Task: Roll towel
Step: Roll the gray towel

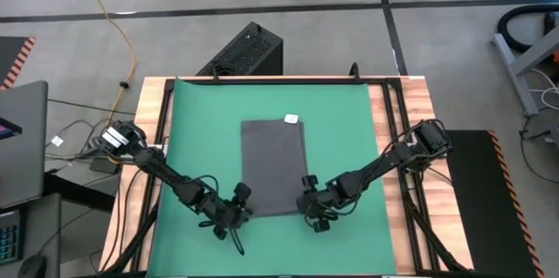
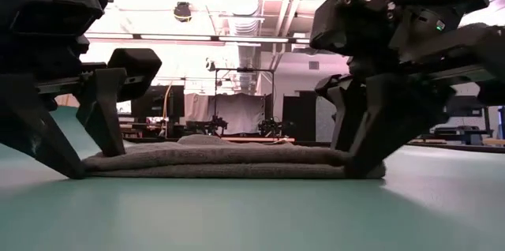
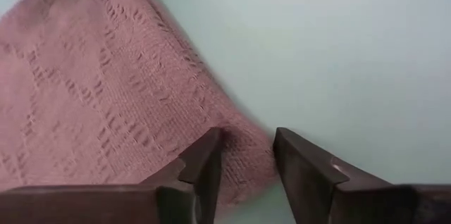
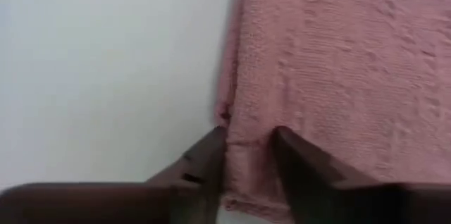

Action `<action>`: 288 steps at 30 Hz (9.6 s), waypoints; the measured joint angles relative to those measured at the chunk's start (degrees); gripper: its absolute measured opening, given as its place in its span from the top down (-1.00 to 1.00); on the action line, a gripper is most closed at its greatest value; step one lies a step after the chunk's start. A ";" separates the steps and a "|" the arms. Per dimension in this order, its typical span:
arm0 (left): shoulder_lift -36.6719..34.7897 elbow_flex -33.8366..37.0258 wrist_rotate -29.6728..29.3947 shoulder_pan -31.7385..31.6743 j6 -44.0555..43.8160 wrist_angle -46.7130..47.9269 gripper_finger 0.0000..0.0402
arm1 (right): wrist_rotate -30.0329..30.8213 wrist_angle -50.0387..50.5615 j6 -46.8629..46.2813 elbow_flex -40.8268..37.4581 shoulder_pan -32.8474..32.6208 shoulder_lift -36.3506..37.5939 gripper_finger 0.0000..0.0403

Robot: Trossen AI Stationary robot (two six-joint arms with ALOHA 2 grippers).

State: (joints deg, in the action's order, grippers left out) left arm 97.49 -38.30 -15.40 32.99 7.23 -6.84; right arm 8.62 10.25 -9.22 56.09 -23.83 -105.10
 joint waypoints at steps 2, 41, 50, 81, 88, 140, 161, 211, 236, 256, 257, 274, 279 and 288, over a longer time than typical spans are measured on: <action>0.00 -0.04 0.23 0.00 -0.84 0.37 0.53 | 0.42 -0.09 -0.76 -0.02 0.02 0.00 0.50; -8.63 -10.23 9.19 -7.14 -26.68 13.08 1.00 | -20.71 13.78 -11.99 9.42 2.59 4.99 0.92; -8.65 -10.23 12.72 -13.53 -30.60 11.30 1.00 | -20.58 15.86 -16.72 9.47 4.94 6.08 0.92; -4.42 -8.35 12.73 -18.01 -30.22 12.42 1.00 | -7.76 24.75 -19.30 9.10 5.73 2.08 0.92; -4.67 -8.43 12.07 -17.98 -30.32 12.85 1.00 | -6.49 25.10 -19.89 9.31 5.75 -0.79 0.92; 3.02 -8.44 4.79 -14.36 -18.05 2.12 1.00 | -0.72 24.02 -16.27 8.77 7.18 2.38 0.65; 3.02 -8.48 4.53 -14.36 -18.52 3.77 1.00 | 0.85 21.57 4.88 8.96 2.40 13.46 0.28; 5.77 -2.73 -11.75 -12.04 -27.30 -18.22 1.00 | -2.71 2.97 3.24 -8.30 8.98 9.05 0.54; 5.71 -2.80 -9.07 -12.38 -26.79 -11.48 1.00 | 4.58 5.38 25.18 -7.17 -0.40 18.58 -0.40; 5.71 -2.78 -7.97 -12.41 -26.42 -8.84 1.00 | 6.99 3.92 14.49 -7.08 3.74 5.07 -0.34; 5.71 -2.78 -7.54 -12.44 -26.41 -8.77 1.00 | 7.10 3.95 13.37 -7.14 3.72 4.81 -0.29; 5.65 -2.80 0.38 -12.44 -28.46 -9.40 1.00 | 2.45 9.06 3.00 -5.20 4.48 8.09 0.84; 5.66 -2.82 3.38 -12.41 -30.36 -10.03 1.00 | -11.14 11.35 -0.02 -4.06 8.45 11.13 0.84; 5.66 -2.82 7.14 -12.44 -30.50 -10.09 1.00 | -25.92 11.42 -3.05 -3.95 17.76 11.92 0.84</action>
State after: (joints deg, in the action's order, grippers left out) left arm 103.15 -41.12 -8.26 20.56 -23.27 -16.93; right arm -17.29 21.67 -12.27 52.14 -6.07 -93.18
